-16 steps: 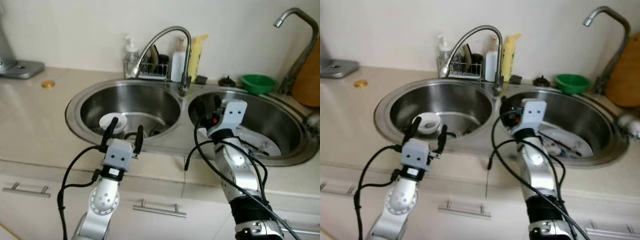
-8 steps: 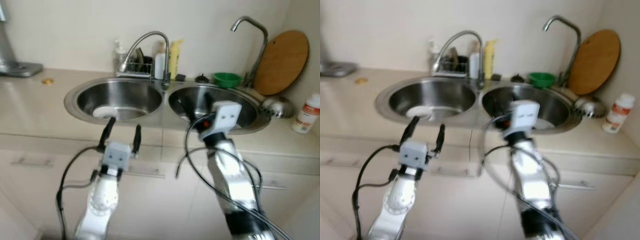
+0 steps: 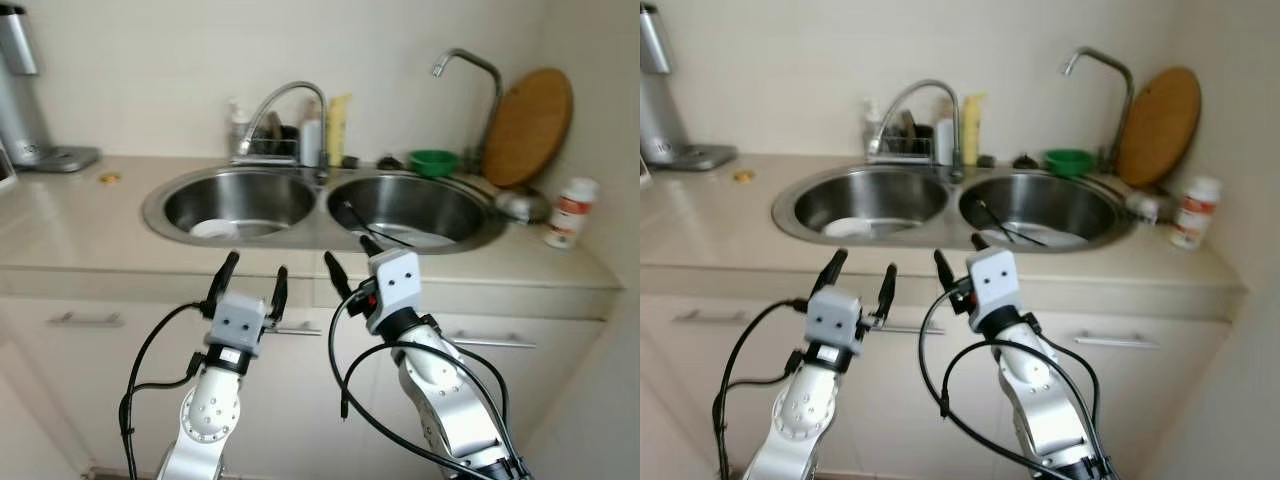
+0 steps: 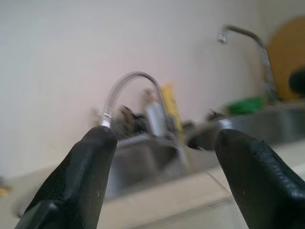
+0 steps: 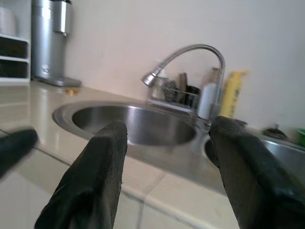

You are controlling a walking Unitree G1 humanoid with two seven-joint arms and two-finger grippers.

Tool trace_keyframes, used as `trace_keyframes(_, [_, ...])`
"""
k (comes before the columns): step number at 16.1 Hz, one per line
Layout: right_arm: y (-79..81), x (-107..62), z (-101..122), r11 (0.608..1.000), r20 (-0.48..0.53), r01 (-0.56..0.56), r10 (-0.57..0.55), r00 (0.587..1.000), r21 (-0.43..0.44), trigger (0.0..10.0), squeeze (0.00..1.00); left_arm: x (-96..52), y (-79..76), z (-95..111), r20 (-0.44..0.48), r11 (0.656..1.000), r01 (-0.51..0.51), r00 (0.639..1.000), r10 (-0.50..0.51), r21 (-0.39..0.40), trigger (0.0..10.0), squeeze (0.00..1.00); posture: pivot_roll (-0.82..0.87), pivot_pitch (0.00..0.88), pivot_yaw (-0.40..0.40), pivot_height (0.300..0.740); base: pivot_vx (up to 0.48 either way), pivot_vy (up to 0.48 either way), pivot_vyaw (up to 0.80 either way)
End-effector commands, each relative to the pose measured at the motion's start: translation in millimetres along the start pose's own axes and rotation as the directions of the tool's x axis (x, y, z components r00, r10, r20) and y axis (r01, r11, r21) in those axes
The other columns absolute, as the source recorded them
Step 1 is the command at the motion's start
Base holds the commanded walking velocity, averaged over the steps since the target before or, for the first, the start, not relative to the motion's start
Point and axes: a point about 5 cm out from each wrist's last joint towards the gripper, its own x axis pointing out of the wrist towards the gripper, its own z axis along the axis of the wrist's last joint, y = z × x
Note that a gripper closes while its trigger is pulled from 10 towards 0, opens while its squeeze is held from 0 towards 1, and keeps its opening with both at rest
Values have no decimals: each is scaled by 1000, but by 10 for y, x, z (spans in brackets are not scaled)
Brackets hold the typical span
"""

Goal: Kitchen organization

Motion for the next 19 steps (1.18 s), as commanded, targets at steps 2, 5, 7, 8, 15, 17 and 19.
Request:
trace_keyframes(2, [-7, -76, -34, 999, -28, -25, 24, 999, -32, 10000, 0, 19, -25, -24, -21, 1000, 21, 1000, -21, -11, 10000, 0, -25, 0, 2, 740, 0, 480, -800])
trace_keyframes(5, [24, -125, -88, 997, -58, -58, 56, 997, -45, 10000, 0, 30, -16, -22, -21, 1000, 25, 999, -25, -9, 10000, 0, -25, 0, 5, 740, 0, 480, -800])
trace_keyframes(7, [26, -127, -95, 997, -63, -61, 58, 996, -45, 10000, 0, 37, -12, -19, -19, 1000, 27, 999, -27, -9, 10000, 0, -25, 0, 8, 740, 0, 480, -800])
trace_keyframes(8, [25, -130, -95, 997, -64, -62, 59, 996, -45, 10000, 0, 39, -11, -18, -18, 1000, 28, 999, -28, -8, 10000, 0, -24, 0, 8, 740, 0, 480, -800])
trace_keyframes(15, [-6, -145, -106, 996, -57, -60, 56, 997, -59, 10000, 0, 67, 2, 2, -3, 1000, 31, 1000, -31, 0, 10000, 0, -6, 0, 6, 740, 0, 411, -530])
trace_keyframes(17, [-21, -132, -124, 997, -75, -61, 57, 996, -51, 10000, 0, 51, 3, 6, 3, 999, 33, 999, -33, 7, 10000, 0, -4, 0, 2, 740, 0, 0, -400])
trace_keyframes(19, [-43, -138, -134, 997, -77, -58, 53, 996, -55, 10000, 0, 30, -4, 0, 3, 999, 35, 999, -35, 9, 10000, 0, -2, 0, -2, 740, 0, 0, -800])
